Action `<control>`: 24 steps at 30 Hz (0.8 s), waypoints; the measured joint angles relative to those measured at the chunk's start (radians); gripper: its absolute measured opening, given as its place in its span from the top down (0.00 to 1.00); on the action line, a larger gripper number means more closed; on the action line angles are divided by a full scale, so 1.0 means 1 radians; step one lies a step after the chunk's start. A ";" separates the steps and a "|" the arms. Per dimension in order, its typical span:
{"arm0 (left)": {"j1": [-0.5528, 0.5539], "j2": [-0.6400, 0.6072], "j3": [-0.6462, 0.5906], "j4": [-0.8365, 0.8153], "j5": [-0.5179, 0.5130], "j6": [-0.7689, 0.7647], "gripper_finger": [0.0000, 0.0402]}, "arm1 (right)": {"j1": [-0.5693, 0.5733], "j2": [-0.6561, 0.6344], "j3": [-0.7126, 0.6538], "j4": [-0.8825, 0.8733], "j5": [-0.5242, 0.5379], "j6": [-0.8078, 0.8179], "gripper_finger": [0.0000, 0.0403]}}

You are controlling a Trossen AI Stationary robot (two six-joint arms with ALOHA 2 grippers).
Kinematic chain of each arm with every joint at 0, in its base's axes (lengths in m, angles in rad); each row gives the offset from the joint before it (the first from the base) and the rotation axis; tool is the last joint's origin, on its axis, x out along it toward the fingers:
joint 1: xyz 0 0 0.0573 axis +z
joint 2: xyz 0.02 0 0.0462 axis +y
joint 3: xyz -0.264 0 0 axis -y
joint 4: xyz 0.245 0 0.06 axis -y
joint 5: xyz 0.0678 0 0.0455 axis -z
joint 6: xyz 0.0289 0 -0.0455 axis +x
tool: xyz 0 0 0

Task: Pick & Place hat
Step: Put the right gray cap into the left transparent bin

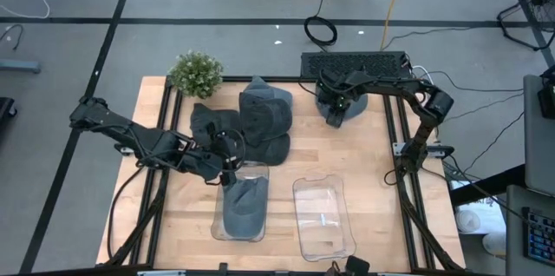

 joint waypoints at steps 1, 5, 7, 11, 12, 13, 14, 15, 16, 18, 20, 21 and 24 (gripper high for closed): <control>0.000 0.000 0.000 0.000 0.000 -0.005 0.40 | 0.000 -0.010 0.000 -0.001 0.000 -0.009 0.95; 0.002 0.000 0.000 -0.004 0.001 -0.014 0.40 | 0.009 -0.076 0.000 0.000 0.003 -0.025 0.99; 0.005 0.000 0.000 -0.003 0.001 -0.014 0.40 | 0.019 -0.132 0.000 -0.001 0.004 -0.021 0.99; 0.017 0.000 0.000 -0.002 0.002 -0.015 0.40 | 0.063 -0.275 0.000 -0.002 0.006 0.012 0.99; 0.022 0.000 0.000 -0.001 0.002 -0.016 0.40 | 0.079 -0.312 0.000 -0.002 0.006 0.027 1.00; 0.029 0.000 0.000 0.001 0.002 -0.017 0.40 | 0.095 -0.350 0.000 0.003 0.006 0.042 1.00; 0.036 0.000 0.000 0.004 0.002 -0.017 0.40 | 0.115 -0.385 0.000 0.012 0.008 0.059 1.00; 0.043 0.000 0.000 0.008 0.002 -0.017 0.40 | 0.138 -0.419 0.000 0.025 0.022 0.076 1.00; 0.051 0.000 0.000 0.014 0.002 -0.017 0.40 | 0.163 -0.448 0.000 0.035 0.047 0.085 1.00; 0.072 0.000 0.000 0.033 0.002 -0.018 0.40 | 0.225 -0.493 0.000 0.061 0.112 0.093 1.00; 0.095 0.003 0.000 0.076 0.004 -0.021 0.40 | 0.286 -0.523 0.000 0.111 0.176 0.095 1.00; 0.110 0.008 0.000 0.112 0.013 -0.021 0.40 | 0.315 -0.534 0.000 0.137 0.202 0.094 1.00; 0.153 0.025 0.000 0.215 0.082 -0.021 0.40 | 0.396 -0.542 0.000 0.218 0.249 0.084 1.00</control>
